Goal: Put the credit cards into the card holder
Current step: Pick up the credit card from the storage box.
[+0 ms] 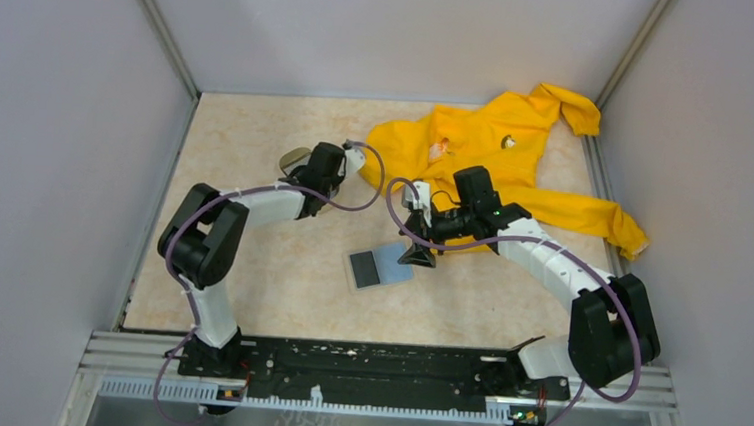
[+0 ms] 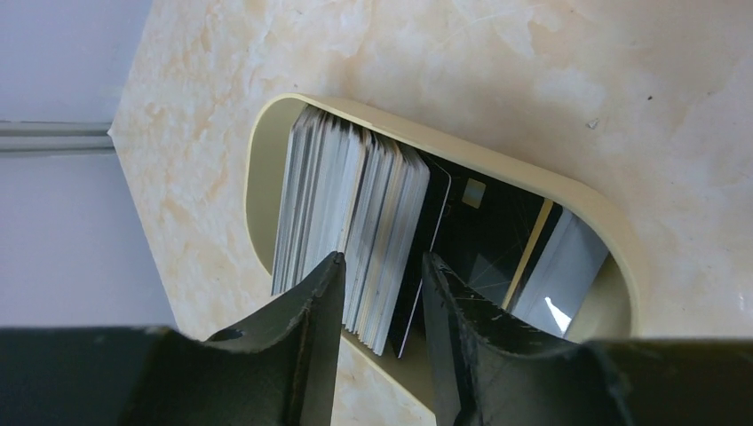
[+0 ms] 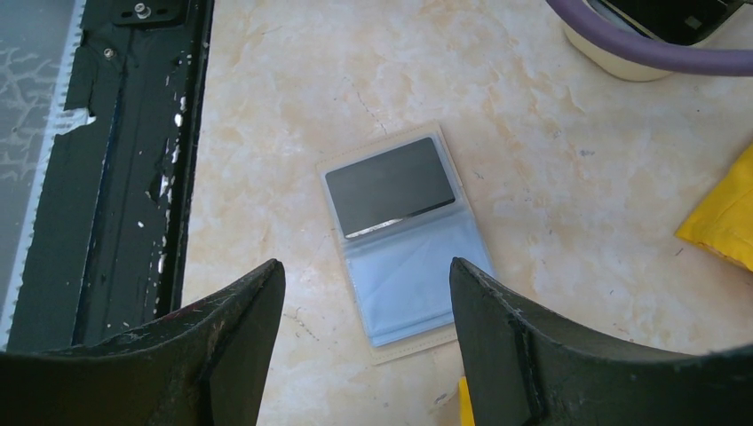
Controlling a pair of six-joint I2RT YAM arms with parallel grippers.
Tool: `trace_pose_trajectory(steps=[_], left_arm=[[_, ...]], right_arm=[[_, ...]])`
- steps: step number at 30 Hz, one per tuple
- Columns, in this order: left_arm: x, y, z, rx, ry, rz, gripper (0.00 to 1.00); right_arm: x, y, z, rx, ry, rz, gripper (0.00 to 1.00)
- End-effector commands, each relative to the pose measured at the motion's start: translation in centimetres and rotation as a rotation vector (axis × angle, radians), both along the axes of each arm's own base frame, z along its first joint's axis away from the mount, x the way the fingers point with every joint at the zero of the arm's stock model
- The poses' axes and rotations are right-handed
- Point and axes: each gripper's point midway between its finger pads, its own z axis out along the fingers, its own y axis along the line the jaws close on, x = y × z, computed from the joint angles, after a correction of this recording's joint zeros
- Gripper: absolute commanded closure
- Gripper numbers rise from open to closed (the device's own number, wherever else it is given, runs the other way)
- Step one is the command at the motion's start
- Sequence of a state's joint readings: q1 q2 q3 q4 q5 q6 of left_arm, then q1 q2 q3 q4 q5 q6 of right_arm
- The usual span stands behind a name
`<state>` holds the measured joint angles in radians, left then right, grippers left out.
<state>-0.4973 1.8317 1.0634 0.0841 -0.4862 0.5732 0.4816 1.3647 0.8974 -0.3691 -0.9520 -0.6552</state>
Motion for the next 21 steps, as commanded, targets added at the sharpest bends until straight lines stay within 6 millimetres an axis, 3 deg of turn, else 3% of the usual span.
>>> trace_pose_trajectory(steps=[1, 7, 16, 21], left_arm=[[1.4, 1.0, -0.1, 0.049, -0.044, 0.038, 0.54], [2.2, 2.5, 0.7, 0.127, -0.141, 0.093, 0.46], [2.2, 3.1, 3.7, 0.103, -0.27, 0.121, 0.59], [2.7, 3.1, 2.8, 0.134, -0.253, 0.115, 0.61]], right_arm=[[0.1, 0.5, 1.2, 0.038, -0.027, 0.035, 0.32], [0.0, 0.5, 1.2, 0.039, -0.019, 0.041, 0.32], [-0.2, 0.5, 0.9, 0.039, -0.005, 0.048, 0.32], [-0.2, 0.5, 1.0, 0.039, -0.003, 0.051, 0.32]])
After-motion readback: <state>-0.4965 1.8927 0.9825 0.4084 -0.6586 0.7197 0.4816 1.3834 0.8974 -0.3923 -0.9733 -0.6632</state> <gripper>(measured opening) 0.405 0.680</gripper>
